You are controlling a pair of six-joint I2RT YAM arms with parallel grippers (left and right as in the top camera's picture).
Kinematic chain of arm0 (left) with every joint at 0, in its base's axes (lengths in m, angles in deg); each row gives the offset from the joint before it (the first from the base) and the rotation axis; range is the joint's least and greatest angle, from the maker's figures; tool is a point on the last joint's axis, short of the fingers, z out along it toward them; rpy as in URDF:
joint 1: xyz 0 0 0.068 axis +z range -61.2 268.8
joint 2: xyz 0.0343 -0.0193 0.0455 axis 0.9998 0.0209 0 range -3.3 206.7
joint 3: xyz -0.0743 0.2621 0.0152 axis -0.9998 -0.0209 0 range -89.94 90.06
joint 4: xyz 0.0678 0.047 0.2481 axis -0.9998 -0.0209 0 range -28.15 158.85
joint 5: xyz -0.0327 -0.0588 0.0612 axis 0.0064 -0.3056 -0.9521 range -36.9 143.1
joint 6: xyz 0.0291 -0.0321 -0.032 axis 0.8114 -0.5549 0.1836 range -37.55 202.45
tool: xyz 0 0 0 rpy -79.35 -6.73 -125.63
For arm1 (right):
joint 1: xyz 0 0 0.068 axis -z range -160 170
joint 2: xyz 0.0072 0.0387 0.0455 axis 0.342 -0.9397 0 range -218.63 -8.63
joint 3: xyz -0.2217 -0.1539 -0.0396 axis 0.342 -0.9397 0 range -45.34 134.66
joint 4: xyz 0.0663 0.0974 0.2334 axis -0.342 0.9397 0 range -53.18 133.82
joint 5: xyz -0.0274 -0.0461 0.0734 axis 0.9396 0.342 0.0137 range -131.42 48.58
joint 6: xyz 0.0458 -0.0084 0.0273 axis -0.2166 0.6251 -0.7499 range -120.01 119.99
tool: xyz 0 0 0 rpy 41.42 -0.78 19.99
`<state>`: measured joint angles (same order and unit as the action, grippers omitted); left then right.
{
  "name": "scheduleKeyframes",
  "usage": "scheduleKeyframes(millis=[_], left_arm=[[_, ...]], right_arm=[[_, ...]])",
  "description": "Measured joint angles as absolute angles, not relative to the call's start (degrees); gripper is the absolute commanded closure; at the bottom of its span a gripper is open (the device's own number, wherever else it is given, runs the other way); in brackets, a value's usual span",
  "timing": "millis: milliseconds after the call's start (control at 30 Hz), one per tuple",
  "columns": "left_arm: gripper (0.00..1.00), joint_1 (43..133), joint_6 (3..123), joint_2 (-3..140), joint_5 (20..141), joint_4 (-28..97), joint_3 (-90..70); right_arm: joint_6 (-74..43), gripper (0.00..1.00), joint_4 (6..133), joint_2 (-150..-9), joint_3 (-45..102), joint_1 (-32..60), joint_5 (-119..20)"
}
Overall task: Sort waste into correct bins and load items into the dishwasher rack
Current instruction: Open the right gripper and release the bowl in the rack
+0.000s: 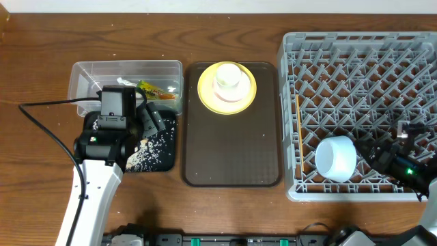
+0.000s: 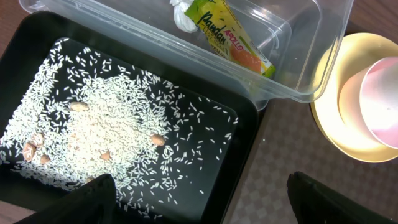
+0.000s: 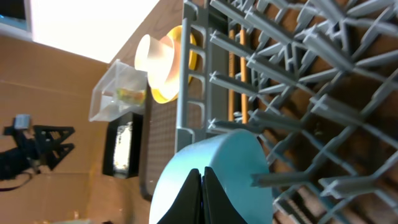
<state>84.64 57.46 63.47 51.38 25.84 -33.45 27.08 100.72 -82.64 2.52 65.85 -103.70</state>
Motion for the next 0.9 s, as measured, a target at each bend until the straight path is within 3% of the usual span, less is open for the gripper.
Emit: scheduleKeyframes(millis=[267, 533, 733, 900], left_arm=[[0.10, 84.6, 57.4, 63.5, 51.4, 25.8, -33.5], [0.09, 84.6, 57.4, 63.5, 51.4, 25.8, -33.5], [0.10, 84.6, 57.4, 63.5, 51.4, 25.9, -33.5], [0.10, 84.6, 57.4, 63.5, 51.4, 25.9, -33.5]], right_arm=[[25.8, 0.99, 92.9, -82.6, 2.5, 65.8, -102.9], [8.0, 0.99, 80.2, -82.6, 2.5, 65.8, -95.4], [-1.7, 0.99, 80.8, -82.6, 3.6, 64.9, -90.2], [-3.9, 0.99, 85.2, -82.0, 7.2, 56.7, -86.0]])
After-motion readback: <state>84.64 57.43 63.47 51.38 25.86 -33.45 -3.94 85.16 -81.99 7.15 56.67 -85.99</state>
